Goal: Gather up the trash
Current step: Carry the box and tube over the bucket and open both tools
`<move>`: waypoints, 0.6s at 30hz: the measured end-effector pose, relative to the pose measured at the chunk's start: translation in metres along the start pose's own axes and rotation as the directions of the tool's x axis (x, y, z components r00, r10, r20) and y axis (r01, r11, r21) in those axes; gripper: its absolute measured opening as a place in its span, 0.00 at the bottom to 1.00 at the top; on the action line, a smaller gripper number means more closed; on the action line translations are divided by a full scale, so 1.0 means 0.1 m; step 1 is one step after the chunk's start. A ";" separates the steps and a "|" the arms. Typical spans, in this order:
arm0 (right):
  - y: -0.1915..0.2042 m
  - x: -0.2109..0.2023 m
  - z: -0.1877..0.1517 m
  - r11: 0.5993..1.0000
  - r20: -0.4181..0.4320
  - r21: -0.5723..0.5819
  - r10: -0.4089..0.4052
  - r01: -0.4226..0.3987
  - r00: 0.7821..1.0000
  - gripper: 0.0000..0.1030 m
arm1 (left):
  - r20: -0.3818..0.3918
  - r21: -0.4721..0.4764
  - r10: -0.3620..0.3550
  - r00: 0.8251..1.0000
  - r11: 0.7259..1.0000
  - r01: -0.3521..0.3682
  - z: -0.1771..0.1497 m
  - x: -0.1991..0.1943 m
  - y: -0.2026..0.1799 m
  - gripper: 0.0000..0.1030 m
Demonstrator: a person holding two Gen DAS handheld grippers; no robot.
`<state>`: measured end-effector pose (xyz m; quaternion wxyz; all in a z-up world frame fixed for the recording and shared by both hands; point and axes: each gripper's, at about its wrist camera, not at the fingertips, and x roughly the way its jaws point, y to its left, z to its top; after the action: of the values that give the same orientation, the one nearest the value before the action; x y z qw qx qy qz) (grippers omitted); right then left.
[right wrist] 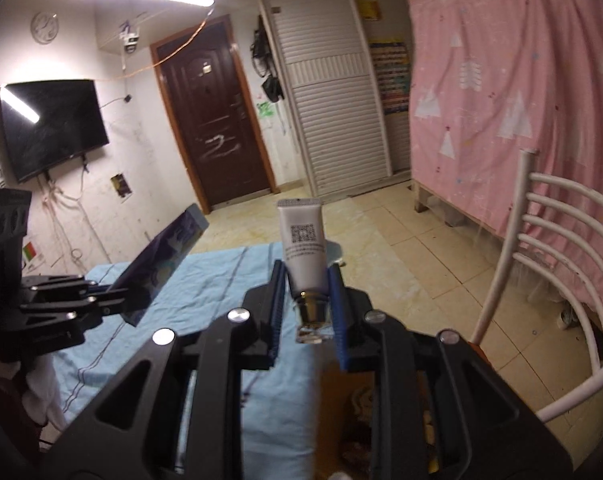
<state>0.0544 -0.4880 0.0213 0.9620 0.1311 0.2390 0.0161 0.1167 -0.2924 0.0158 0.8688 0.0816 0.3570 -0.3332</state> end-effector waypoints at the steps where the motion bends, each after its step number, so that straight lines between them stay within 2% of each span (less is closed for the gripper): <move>1: -0.04 -0.02 -0.01 1.000 0.003 0.006 -0.005 0.005 1.000 0.20 | -0.006 0.008 -0.010 1.000 1.000 0.010 0.02 0.04 -0.07 0.05; 9: -0.45 -0.21 -0.07 0.996 0.027 0.078 -0.052 0.049 0.998 0.20 | -0.093 0.053 -0.106 0.990 0.992 0.112 0.13 0.50 -0.70 0.05; 16: -0.68 -0.23 -0.09 0.991 0.021 0.118 -0.058 0.055 0.998 0.20 | -0.180 0.063 -0.163 0.970 0.982 0.177 0.13 0.90 -1.03 0.05; 18: -0.70 -0.22 -0.13 0.990 0.017 0.127 -0.058 0.055 0.998 0.20 | -0.204 0.061 -0.186 0.961 0.978 0.202 0.12 0.99 -1.10 0.09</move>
<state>0.0267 -0.5549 0.0025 0.9542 0.1852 0.2334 -0.0276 0.1057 -0.4326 -0.0317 0.7883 0.1140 0.4338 -0.4211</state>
